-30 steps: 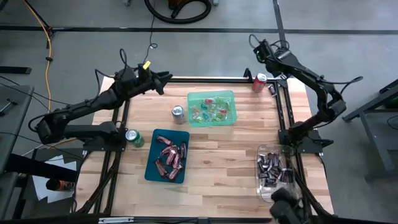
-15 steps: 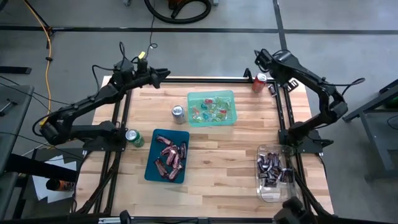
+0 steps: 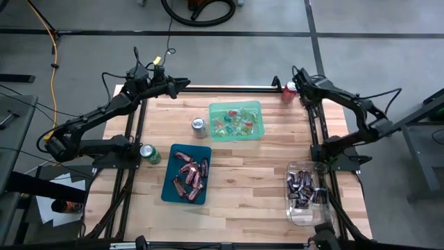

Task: Organize candy in baskets
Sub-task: Put the dark brown chocolate bar into the transparent bin

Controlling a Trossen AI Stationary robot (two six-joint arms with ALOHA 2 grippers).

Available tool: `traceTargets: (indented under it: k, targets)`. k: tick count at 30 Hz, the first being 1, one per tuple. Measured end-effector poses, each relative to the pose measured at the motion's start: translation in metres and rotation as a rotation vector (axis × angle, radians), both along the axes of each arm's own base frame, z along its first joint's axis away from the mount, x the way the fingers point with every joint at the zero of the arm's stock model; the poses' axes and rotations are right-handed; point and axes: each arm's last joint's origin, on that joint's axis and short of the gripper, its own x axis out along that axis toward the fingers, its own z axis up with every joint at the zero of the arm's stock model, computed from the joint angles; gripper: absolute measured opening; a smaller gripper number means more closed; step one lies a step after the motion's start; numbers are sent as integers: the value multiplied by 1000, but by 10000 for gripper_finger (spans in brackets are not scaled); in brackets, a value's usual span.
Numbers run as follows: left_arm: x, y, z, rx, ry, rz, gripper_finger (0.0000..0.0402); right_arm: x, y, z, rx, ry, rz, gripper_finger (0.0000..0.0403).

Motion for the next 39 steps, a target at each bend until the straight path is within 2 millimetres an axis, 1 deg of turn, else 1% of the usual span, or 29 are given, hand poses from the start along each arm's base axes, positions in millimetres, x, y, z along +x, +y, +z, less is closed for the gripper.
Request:
traceTargets:
  k: [3,6,8,11,14,18,20,21,23,25,26,28,34,39]
  targets:
    - [0,0,0,-1,0,0,163,-4,1,-12,-108,-87,-59,87]
    - [0,0,0,-3,-1,0,163,-8,5,-21,-157,-139,-165,87]
    - [0,0,0,-20,-9,2,163,-11,4,-27,-190,-175,-198,87]
    - [0,0,0,-25,-11,3,163,-11,3,-28,-208,-209,-261,87]
    - [0,0,0,-26,-11,3,163,-11,3,-28,-218,-213,-288,87]
    - [0,0,0,-26,-11,3,163,-9,3,-27,-222,-194,-234,81]
    - [0,0,0,-26,-12,3,163,-8,4,-27,-218,-185,-216,63]
    - [0,0,0,-26,-12,3,163,-6,4,-27,-221,-180,-184,50]
    - [0,0,0,-25,-11,3,163,1,1,-24,-246,-186,-62,18]
    - [0,0,0,-25,-11,3,163,10,-1,-21,-284,-178,56,6]
    - [0,0,0,-22,-10,7,163,14,0,-19,-303,-169,79,7]
    - [0,0,0,-14,-6,10,163,17,2,-19,-322,-139,64,9]
    - [0,0,0,5,4,10,163,5,3,-29,-266,-35,-45,1]
    - [0,0,0,7,5,11,163,10,-12,-43,-294,-83,-69,0]
